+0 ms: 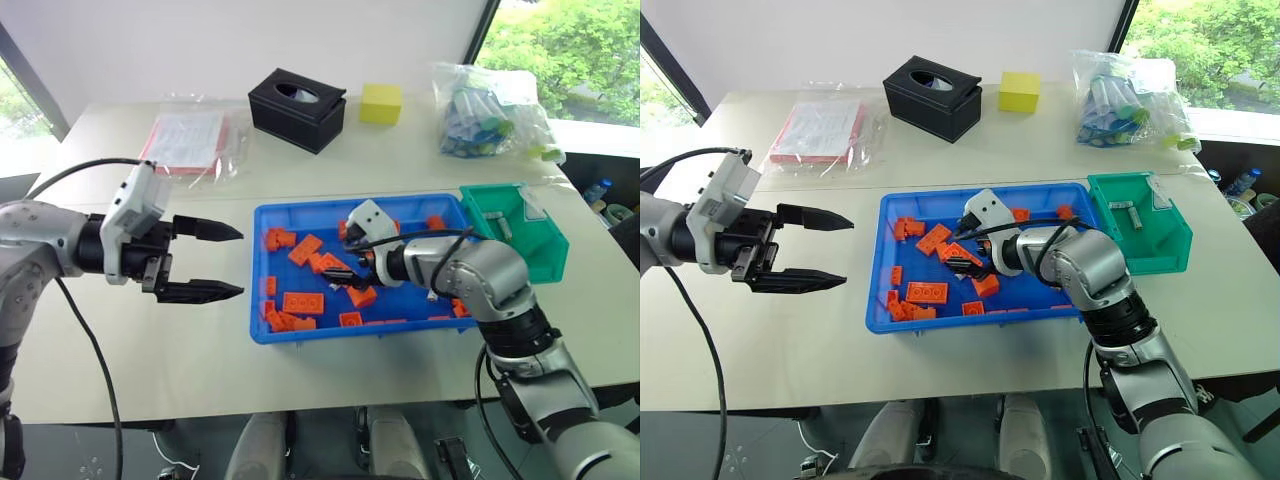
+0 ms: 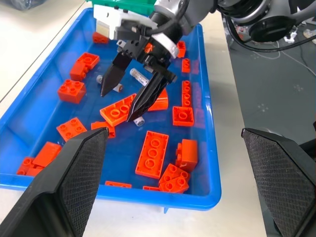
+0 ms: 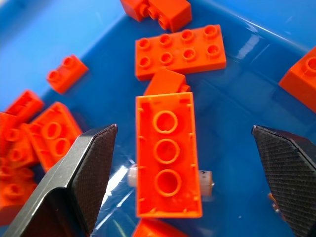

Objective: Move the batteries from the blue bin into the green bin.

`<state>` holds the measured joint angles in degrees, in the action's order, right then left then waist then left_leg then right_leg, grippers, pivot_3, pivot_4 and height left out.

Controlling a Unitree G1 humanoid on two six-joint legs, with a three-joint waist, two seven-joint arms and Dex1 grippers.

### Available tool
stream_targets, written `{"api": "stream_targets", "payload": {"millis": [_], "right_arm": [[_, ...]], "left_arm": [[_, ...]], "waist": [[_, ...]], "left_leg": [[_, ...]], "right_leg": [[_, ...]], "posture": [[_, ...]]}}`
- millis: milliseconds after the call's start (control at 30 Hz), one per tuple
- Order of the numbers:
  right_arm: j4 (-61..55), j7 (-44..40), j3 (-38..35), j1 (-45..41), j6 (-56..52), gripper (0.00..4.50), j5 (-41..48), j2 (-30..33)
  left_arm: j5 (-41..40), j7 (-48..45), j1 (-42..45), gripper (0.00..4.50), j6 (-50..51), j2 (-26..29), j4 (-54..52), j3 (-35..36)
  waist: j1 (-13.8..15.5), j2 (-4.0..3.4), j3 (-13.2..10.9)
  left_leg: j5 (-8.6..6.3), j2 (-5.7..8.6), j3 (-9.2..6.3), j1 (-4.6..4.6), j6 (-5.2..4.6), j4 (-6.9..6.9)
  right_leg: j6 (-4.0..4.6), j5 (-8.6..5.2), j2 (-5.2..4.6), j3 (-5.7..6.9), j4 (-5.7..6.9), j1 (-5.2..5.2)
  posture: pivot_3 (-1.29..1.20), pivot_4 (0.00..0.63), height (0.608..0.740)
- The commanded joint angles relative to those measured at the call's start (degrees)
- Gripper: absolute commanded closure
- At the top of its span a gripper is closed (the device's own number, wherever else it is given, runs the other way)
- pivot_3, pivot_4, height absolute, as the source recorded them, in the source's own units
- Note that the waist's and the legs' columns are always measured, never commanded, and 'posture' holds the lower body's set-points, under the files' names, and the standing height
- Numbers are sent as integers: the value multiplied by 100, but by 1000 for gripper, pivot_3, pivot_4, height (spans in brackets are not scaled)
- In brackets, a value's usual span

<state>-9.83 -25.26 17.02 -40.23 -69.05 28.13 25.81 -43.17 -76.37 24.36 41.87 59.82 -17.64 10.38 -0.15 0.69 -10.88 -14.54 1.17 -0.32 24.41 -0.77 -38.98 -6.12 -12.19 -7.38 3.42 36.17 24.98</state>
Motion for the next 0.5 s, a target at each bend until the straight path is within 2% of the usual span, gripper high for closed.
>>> {"api": "stream_targets", "payload": {"millis": [33,67,167,333,500], "right_arm": [[-18,-145,167,-85,272,27,-229,-27],[6,-170,198,-84,312,27,-278,-30],[73,-278,272,-109,434,884,-418,-9],[39,-415,126,-231,396,3260,-444,-75],[146,-584,41,-529,508,3260,-487,-181]], "left_arm": [[-62,31,80,0,-29,72,-74,88],[-60,41,92,0,-34,63,-66,83],[-43,71,144,0,-57,31,-9,56],[-14,104,144,0,-93,-8,26,25],[12,128,188,0,-123,-45,63,-35]], "waist": [[-36,0,0],[-51,0,0],[-65,-1,0],[-64,0,0],[-66,-1,-1]], "left_leg": [[0,0,-1,1,0,0],[0,0,-1,1,0,0],[0,0,-1,1,0,0],[0,-2,-2,1,0,0],[0,-2,-2,1,0,0]], "right_leg": [[0,0,0,0,0,0],[0,0,0,0,0,0],[0,0,1,-1,0,1],[-1,0,2,-1,0,2],[-1,1,2,-2,1,3]], "posture": [[0,150,692],[0,150,692],[0,150,692],[0,150,692],[0,150,692]]}}
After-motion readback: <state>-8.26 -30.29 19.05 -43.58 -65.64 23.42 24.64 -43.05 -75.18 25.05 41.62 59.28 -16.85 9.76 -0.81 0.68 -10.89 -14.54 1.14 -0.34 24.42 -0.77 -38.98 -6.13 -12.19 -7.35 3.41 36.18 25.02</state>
